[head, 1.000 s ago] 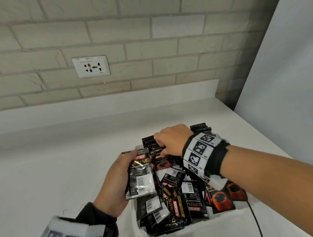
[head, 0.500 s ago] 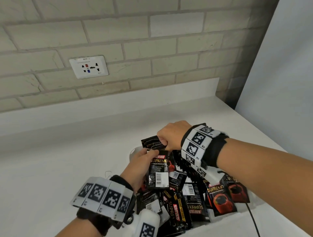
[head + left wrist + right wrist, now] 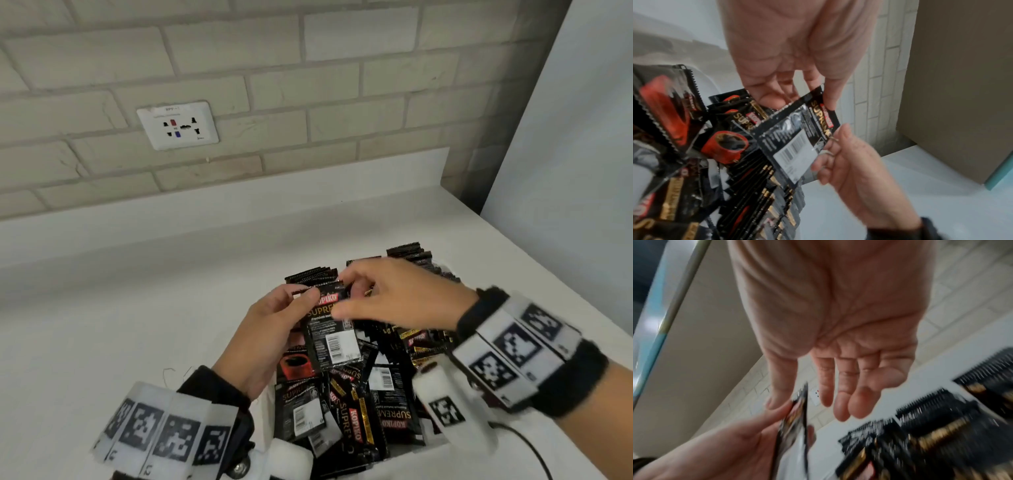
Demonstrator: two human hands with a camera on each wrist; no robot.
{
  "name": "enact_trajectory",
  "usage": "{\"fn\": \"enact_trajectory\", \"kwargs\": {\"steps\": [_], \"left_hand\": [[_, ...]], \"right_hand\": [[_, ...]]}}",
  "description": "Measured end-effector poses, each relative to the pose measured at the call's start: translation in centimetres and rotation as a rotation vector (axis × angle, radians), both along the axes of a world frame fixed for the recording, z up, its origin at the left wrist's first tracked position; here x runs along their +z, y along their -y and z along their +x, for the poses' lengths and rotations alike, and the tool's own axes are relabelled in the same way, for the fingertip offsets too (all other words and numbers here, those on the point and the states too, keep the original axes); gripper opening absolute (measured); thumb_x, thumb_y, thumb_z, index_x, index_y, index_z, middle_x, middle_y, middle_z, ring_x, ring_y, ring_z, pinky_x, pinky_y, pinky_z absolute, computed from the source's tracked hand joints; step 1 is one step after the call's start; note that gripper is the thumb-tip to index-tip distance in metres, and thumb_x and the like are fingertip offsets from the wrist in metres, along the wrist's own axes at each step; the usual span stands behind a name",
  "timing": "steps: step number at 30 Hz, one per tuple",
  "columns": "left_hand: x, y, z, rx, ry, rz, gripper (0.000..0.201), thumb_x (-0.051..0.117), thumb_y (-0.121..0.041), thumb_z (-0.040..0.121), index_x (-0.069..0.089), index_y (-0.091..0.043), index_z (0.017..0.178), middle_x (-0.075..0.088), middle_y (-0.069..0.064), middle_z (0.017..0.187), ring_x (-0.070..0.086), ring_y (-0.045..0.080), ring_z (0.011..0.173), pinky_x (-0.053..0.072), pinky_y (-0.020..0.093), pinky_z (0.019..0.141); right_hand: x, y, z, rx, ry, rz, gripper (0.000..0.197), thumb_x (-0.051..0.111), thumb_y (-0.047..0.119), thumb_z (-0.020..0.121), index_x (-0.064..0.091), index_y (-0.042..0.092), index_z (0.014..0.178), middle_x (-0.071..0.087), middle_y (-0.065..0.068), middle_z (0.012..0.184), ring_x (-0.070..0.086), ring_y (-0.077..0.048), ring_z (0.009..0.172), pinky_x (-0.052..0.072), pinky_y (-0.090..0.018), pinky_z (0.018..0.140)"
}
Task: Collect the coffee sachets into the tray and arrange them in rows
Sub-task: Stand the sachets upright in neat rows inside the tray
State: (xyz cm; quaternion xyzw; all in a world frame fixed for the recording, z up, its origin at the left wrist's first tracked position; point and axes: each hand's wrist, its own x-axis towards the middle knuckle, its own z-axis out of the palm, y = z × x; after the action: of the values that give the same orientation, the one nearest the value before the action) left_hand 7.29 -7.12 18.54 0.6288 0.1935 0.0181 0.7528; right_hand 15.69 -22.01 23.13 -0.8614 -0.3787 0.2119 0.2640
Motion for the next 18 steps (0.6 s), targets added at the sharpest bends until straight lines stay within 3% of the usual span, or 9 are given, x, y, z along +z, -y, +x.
{"fn": "enact_trajectory", "kwargs": {"steps": [2,4,6,8,11,14,16,18], "left_hand": [[0.6,0.4,-0.3,-0.005,0.036,0.022,0.022,0.062,-0.030,0.069,0.065,-0.014,0.084,0.065,-0.004,0.069,0.058,0.002,0.054,0.042,0.015,0.047],[1.4,0.4,-0.7,-0.035,0.049,0.081,0.022,0.062,-0.033,0.065,0.066,-0.020,0.082,0.064,-0.008,0.070,0.057,0.000,0.055,0.042,0.017,0.051],[2.0,-0.2,-0.8,-0.059,0.049,0.227,0.024,0.061,-0.038,0.064,0.066,-0.028,0.085,0.063,-0.014,0.072,0.055,-0.005,0.057,0.042,0.020,0.060],[2.2,-1.4,-0.9,-0.091,0.051,0.446,0.028,0.059,-0.043,0.068,0.063,-0.034,0.094,0.062,-0.013,0.081,0.056,-0.008,0.063,0.042,0.019,0.068],[1.6,-2.7,-0.7,-0.321,-0.043,0.862,0.019,0.057,-0.040,0.085,0.059,-0.033,0.103,0.062,-0.011,0.100,0.057,-0.005,0.079,0.038,0.011,0.070],[0.4,-2.8,-0.2,-0.695,-0.250,1.238,0.035,0.047,-0.032,0.096,0.050,-0.022,0.129,0.054,-0.008,0.127,0.052,0.006,0.110,0.037,0.011,0.085],[0.0,-2.6,0.5,-0.803,-0.315,1.364,0.039,0.043,-0.028,0.098,0.045,-0.017,0.135,0.049,-0.001,0.135,0.047,0.013,0.121,0.035,0.021,0.097],[-0.3,-2.4,1.5,-0.855,-0.359,1.496,0.038,0.041,-0.027,0.098,0.047,-0.014,0.133,0.052,0.005,0.131,0.049,0.019,0.118,0.038,0.028,0.099]], "right_hand": [[-0.9,0.5,-1.3,-0.018,-0.091,0.092,0.019,0.065,0.041,0.080,0.055,0.026,0.088,0.057,0.013,0.071,0.053,0.010,0.055,0.042,-0.009,0.052],[-1.7,1.2,-2.0,-0.096,-0.147,0.197,0.015,0.065,0.030,0.083,0.054,0.022,0.076,0.057,0.014,0.061,0.051,0.011,0.046,0.039,-0.007,0.047],[-2.0,2.3,-2.4,-0.211,-0.169,0.264,0.009,0.061,0.026,0.086,0.058,0.018,0.088,0.062,0.012,0.071,0.056,0.011,0.052,0.045,-0.008,0.050],[-2.2,4.0,-2.3,-0.335,-0.208,0.390,0.015,0.059,0.024,0.086,0.060,0.019,0.099,0.068,0.008,0.082,0.064,0.006,0.067,0.052,-0.014,0.059],[-2.3,6.6,-2.6,-0.449,-0.356,0.577,0.016,0.061,0.017,0.082,0.064,0.024,0.097,0.073,0.006,0.090,0.069,-0.008,0.081,0.052,-0.026,0.075],[-2.7,8.1,-3.7,-0.246,-0.386,0.419,0.023,0.061,0.011,0.083,0.063,0.030,0.096,0.071,0.019,0.089,0.066,0.001,0.081,0.047,-0.012,0.072],[-3.1,8.3,-4.7,-0.052,-0.392,0.278,0.026,0.060,0.014,0.086,0.063,0.036,0.098,0.069,0.024,0.091,0.066,-0.003,0.082,0.050,-0.016,0.073],[-3.5,8.1,-5.6,0.078,-0.355,0.166,0.028,0.060,0.024,0.088,0.061,0.052,0.095,0.067,0.025,0.092,0.064,-0.004,0.079,0.051,-0.021,0.074]]}}
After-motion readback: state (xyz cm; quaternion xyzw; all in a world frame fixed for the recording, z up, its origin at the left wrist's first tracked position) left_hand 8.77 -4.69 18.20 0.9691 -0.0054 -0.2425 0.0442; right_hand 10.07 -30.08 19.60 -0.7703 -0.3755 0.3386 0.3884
